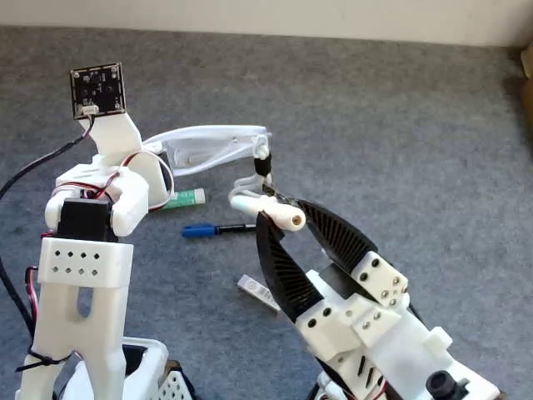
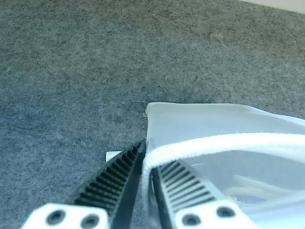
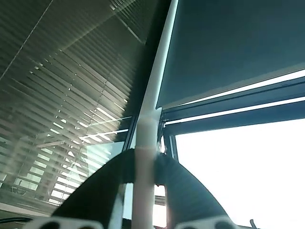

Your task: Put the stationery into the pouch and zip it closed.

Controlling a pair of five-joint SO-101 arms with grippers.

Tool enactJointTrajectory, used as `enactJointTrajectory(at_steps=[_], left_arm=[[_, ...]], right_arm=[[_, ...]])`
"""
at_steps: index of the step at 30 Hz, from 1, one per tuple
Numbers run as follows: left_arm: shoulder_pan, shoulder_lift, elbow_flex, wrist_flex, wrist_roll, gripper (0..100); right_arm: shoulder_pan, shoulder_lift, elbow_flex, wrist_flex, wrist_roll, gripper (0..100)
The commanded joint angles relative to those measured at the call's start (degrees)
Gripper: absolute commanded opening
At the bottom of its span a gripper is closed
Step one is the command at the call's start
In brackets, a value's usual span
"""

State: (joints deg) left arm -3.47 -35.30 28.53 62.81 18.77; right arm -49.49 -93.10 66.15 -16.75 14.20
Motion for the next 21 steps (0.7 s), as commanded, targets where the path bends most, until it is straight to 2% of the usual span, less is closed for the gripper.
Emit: enactJointTrajectory(at_steps=[1, 21], left_arm=[[-0.6, 0.9, 0.9, -0.3, 0.8, 1], [-0.6, 0.9, 0.9, -0.3, 0.8, 1]], right_arm=[[0.6, 6.8, -0.7, -3.6, 0.3, 0.3], [0.7, 24.4, -0.8, -20.6, 0.4, 0.3]])
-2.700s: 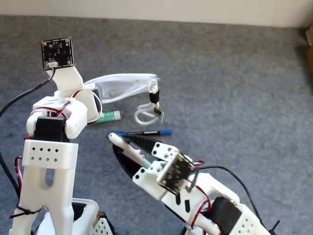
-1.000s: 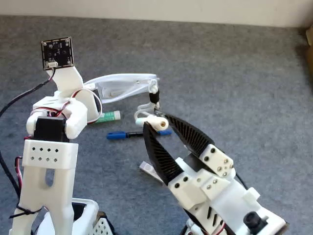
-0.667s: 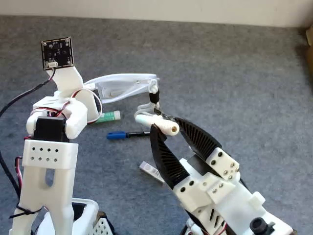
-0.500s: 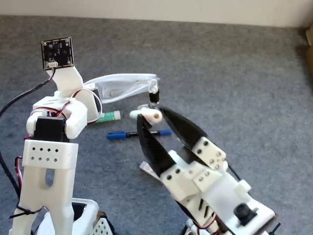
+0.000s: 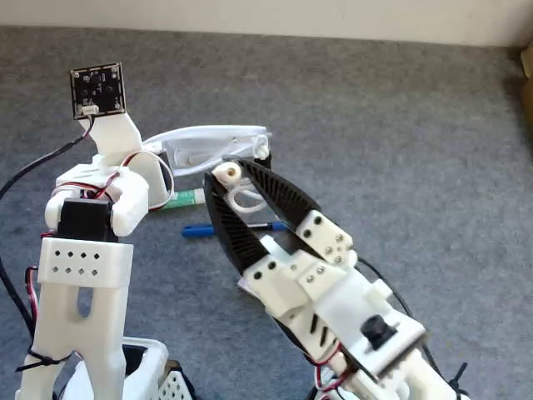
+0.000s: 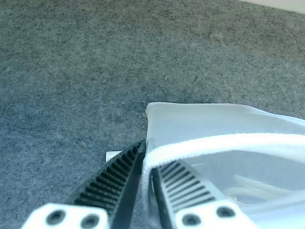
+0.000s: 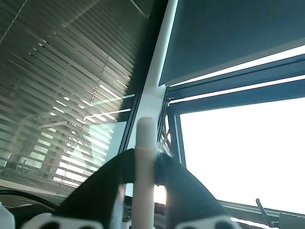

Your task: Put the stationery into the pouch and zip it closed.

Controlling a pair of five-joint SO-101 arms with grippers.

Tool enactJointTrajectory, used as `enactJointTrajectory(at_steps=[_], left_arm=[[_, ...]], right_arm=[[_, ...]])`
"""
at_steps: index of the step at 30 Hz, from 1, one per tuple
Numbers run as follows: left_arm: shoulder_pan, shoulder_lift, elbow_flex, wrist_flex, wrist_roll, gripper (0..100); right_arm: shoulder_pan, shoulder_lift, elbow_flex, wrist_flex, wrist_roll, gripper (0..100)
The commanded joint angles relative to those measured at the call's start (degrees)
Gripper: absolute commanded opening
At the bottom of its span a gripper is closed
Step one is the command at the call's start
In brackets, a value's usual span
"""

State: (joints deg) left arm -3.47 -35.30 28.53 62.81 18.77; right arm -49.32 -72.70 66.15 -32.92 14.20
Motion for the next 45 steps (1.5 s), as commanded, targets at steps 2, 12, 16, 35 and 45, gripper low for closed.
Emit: enactJointTrajectory(at_steps=[2, 12, 16, 35, 45], left_arm=[[-0.6, 0.9, 0.9, -0.3, 0.8, 1], [-0.6, 0.9, 0.9, -0.3, 0.8, 1], [-0.6, 0.9, 0.9, -0.3, 0.8, 1], [-0.7, 0.9, 0.9, -0.3, 0.8, 1], [-0.7, 0.9, 0.9, -0.3, 0.8, 1]], right_arm=[[0.5, 5.8, -0.8, -6.2, 0.4, 0.3], [5.9, 14.8, -5.0, -10.6, 0.1, 0.3], [6.4, 18.5, -7.2, -10.6, 0.1, 0.3], [6.5, 28.1, -11.6, -10.7, 0.3, 0.3], [6.5, 27.7, -4.8, -10.7, 0.3, 0.3]])
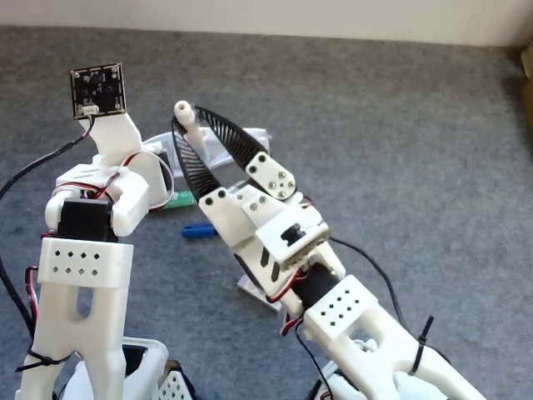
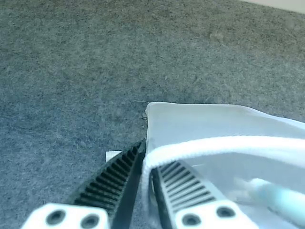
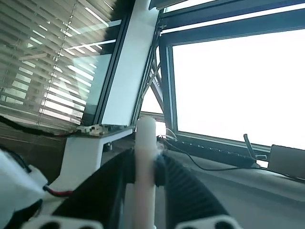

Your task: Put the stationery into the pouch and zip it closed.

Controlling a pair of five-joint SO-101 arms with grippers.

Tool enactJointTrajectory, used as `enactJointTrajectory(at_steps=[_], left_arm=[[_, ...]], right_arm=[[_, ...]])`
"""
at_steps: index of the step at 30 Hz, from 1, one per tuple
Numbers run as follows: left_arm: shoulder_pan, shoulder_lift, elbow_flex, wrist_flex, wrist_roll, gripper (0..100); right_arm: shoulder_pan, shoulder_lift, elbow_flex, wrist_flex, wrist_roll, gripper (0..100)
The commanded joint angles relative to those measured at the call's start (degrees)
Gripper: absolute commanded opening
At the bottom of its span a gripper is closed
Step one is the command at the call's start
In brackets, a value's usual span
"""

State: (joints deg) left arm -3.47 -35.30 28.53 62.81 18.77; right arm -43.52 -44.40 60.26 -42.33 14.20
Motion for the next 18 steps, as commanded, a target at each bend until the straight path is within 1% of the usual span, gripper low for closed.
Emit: enactJointTrajectory(at_steps=[1, 13, 18], left_arm=[[-0.7, 0.9, 0.9, -0.3, 0.8, 1], [-0.7, 0.9, 0.9, -0.3, 0.8, 1], [-0.7, 0.9, 0.9, -0.3, 0.8, 1]], right_arm=[[0.7, -0.4, 1.6, -1.3, 0.3, 0.3], [0.7, -0.4, 10.2, -1.3, 0.3, 0.3], [2.9, -0.5, 11.5, -1.3, 0.4, 0.3]])
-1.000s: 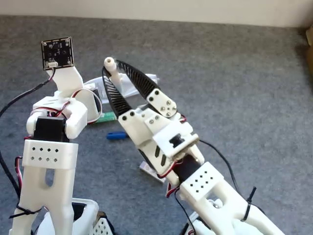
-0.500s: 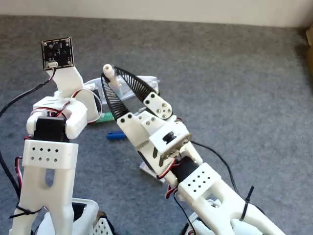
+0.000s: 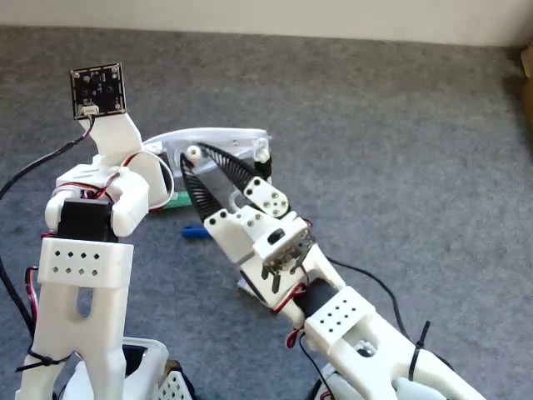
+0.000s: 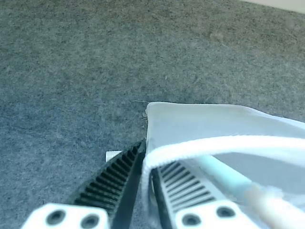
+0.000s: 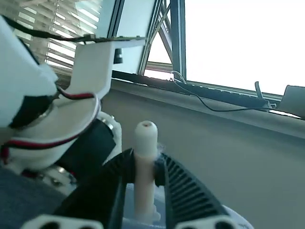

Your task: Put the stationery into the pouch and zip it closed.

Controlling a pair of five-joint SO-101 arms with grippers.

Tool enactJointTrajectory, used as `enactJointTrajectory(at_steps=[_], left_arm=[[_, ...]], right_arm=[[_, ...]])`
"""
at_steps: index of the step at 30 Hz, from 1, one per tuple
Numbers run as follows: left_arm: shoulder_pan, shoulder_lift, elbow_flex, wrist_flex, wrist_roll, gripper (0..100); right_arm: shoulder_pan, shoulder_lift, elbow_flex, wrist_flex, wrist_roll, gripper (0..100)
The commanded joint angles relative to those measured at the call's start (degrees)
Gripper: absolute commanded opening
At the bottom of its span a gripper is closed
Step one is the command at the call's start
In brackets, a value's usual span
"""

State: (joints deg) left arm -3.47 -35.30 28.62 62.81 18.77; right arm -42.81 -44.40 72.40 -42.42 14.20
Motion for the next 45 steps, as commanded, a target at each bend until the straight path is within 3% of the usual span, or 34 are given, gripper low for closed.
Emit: enactJointTrajectory(at_steps=[1, 7, 13, 30, 37, 45], left_arm=[[-0.7, 0.9, 0.8, -0.3, 0.8, 1], [-0.7, 0.9, 0.8, -0.3, 0.8, 1], [-0.7, 0.9, 0.8, -0.3, 0.8, 1], [-0.7, 0.9, 0.8, -0.3, 0.8, 1], [-0.7, 1.3, 0.8, -0.8, 0.8, 1], [-0.7, 1.4, 0.9, -1.2, 0.8, 1]], right_arm=[[2.9, -0.3, -0.7, -0.9, 0.4, 0.3], [4.3, -0.4, -0.6, -0.7, 0.4, 0.9], [4.3, -0.7, -0.7, 3.6, 0.2, 14.6], [4.3, -4.9, -0.8, 7.5, 0.3, 15.2], [4.1, -18.1, -2.7, 28.3, 0.0, 15.2], [4.0, -22.7, -7.3, 40.9, 0.0, 15.2]])
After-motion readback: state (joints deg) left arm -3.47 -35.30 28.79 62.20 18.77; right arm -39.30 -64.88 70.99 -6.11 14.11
